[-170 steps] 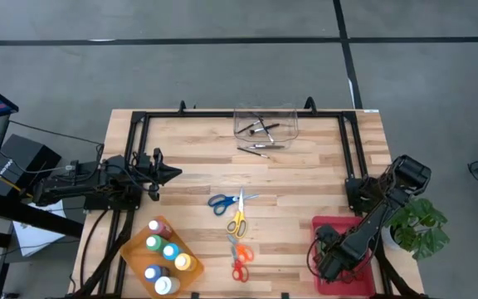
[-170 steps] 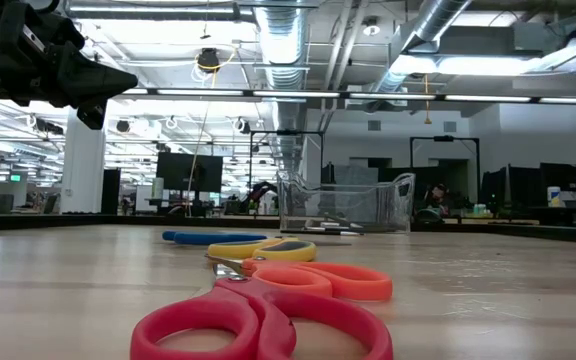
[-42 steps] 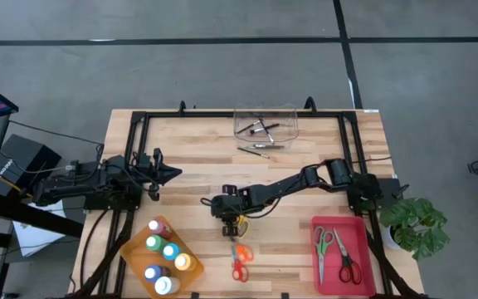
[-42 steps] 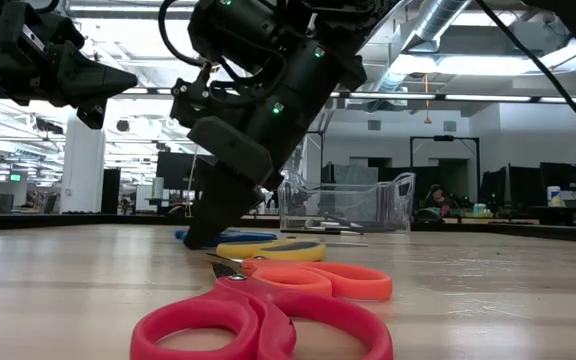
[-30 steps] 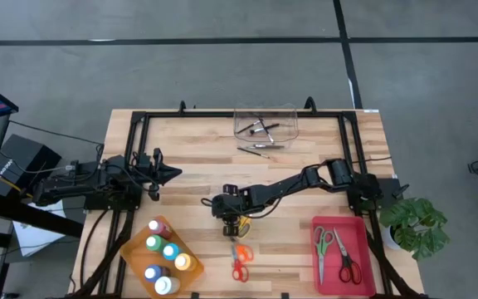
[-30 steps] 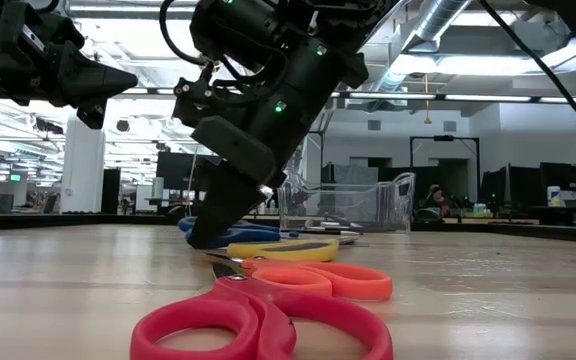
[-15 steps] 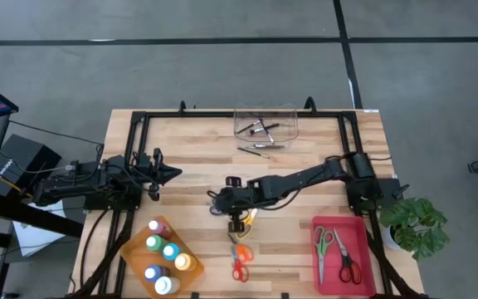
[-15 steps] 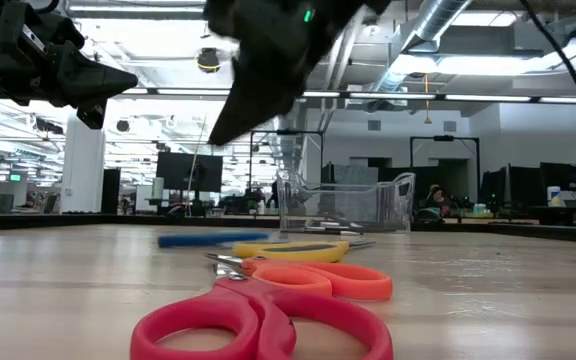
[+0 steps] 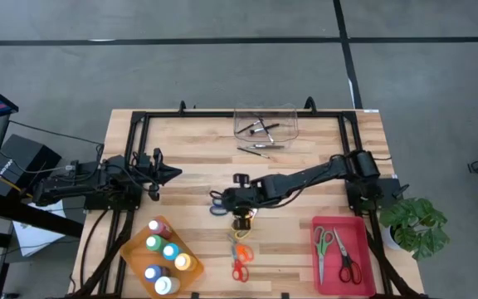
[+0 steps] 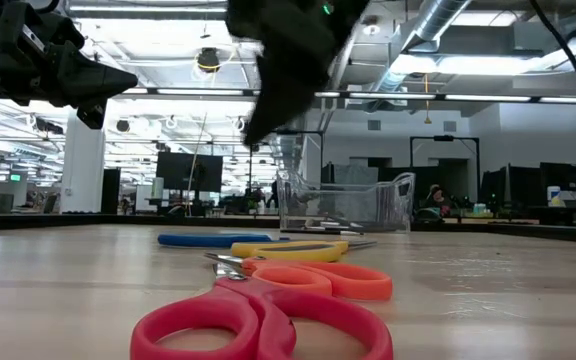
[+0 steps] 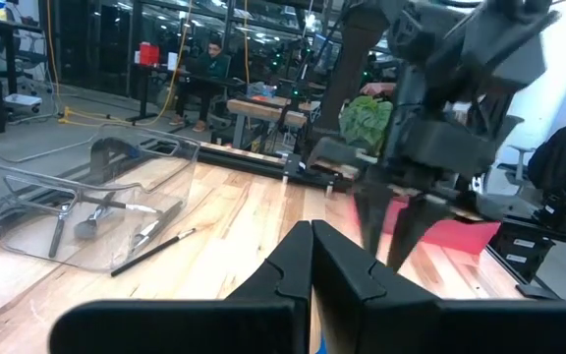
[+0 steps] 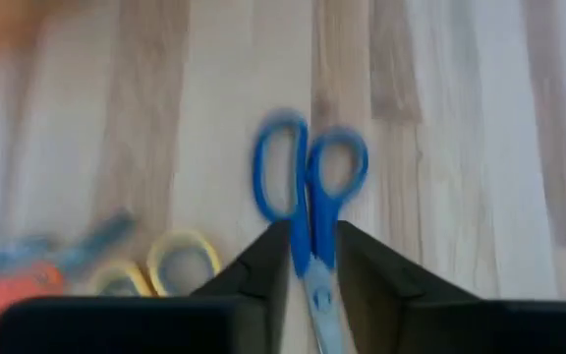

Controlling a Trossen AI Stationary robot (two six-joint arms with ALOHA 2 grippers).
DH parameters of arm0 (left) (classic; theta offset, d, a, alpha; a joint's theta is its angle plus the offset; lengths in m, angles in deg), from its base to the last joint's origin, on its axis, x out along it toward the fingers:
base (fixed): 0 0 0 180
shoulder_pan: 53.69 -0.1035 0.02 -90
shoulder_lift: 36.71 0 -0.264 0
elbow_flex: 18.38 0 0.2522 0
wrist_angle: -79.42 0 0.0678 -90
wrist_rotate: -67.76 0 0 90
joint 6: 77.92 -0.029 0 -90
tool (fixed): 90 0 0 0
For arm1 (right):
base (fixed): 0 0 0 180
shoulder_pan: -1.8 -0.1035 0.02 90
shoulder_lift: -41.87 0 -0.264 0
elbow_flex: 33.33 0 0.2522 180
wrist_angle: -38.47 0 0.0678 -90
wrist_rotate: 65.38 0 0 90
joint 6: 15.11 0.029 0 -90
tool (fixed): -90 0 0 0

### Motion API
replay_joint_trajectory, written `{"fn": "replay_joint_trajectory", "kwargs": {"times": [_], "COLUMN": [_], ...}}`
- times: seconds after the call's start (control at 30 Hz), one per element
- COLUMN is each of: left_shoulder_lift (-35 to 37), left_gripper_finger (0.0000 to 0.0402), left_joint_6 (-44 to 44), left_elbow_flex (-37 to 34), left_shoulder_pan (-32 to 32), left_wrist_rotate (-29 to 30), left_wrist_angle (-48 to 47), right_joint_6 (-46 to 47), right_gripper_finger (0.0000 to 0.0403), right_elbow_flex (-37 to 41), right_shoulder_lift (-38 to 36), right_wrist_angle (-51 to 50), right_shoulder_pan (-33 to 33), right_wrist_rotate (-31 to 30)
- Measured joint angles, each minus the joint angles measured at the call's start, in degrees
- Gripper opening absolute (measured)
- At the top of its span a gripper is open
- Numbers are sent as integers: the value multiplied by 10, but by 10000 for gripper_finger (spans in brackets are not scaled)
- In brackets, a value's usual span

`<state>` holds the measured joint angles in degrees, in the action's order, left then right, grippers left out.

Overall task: Pick & Place Paint Supplies
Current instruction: Put the blue scissor into the red bin

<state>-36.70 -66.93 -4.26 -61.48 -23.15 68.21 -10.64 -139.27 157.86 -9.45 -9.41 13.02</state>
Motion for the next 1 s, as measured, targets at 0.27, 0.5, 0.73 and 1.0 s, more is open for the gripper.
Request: {"fn": "replay_joint_trajectory", "kwargs": {"times": [0.27, 0.5, 0.73, 1.0], "left_shoulder_lift": [0, 0, 0, 0], "left_gripper_finger": [0, 0, 0, 0], "left_joint_6": [0, 0, 0, 0], "left_elbow_flex": [0, 0, 0, 0], "left_shoulder_pan": [0, 0, 0, 0], "left_wrist_rotate": [0, 0, 0, 0], "left_wrist_angle": [2, -4, -2, 0], "right_joint_6": [-32, -34, -31, -30], "right_gripper_finger": [181, 191, 185, 168], "right_elbow_flex": [-13, -70, -102, -101], "right_shoulder_lift": [76, 154, 164, 163], "right_wrist_angle": [135, 115, 93, 61], "right_shoulder_pan": [11, 27, 48, 47], "right_wrist_rotate": [19, 27, 38, 40]}}
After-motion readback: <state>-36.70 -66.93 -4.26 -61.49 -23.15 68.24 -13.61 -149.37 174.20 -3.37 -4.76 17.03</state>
